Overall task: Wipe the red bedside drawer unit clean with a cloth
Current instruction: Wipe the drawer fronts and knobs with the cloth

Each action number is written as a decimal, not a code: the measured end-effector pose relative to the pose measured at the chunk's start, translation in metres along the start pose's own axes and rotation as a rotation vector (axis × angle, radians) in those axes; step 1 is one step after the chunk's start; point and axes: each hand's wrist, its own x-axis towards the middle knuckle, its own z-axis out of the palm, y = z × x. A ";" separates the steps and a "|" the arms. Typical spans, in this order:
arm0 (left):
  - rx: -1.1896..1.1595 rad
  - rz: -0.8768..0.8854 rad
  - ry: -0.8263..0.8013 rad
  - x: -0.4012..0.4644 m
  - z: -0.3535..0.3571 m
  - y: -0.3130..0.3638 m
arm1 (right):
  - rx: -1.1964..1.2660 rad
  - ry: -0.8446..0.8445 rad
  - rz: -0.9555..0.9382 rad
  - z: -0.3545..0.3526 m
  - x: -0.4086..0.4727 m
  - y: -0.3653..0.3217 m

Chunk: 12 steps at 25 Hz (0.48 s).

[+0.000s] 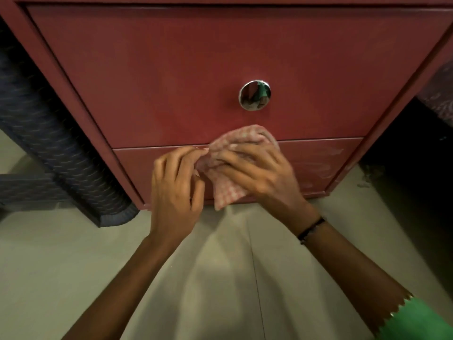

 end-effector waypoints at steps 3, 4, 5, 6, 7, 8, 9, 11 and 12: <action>0.045 0.145 -0.052 0.003 0.005 0.001 | -0.078 -0.038 -0.052 0.000 -0.006 0.012; 0.064 0.174 -0.062 0.004 0.005 0.000 | -0.087 -0.046 0.002 -0.004 -0.023 0.020; 0.072 0.189 -0.070 0.005 0.006 -0.001 | -0.098 -0.051 0.071 -0.012 -0.045 0.030; 0.058 0.192 -0.078 0.006 0.007 -0.001 | -0.075 -0.059 0.176 -0.022 -0.069 0.043; 0.018 0.188 -0.091 0.006 0.008 0.001 | -0.048 -0.070 0.303 -0.032 -0.090 0.056; -0.042 0.176 -0.108 0.006 0.010 0.003 | -0.057 -0.061 0.436 -0.042 -0.104 0.066; -0.114 0.155 -0.126 0.006 0.012 0.005 | -0.132 -0.021 0.553 -0.048 -0.114 0.070; -0.236 0.097 -0.153 0.006 0.019 0.011 | -0.262 0.055 0.710 -0.045 -0.126 0.066; -0.271 0.070 -0.161 0.006 0.023 0.012 | -0.263 0.052 0.744 -0.038 -0.131 0.058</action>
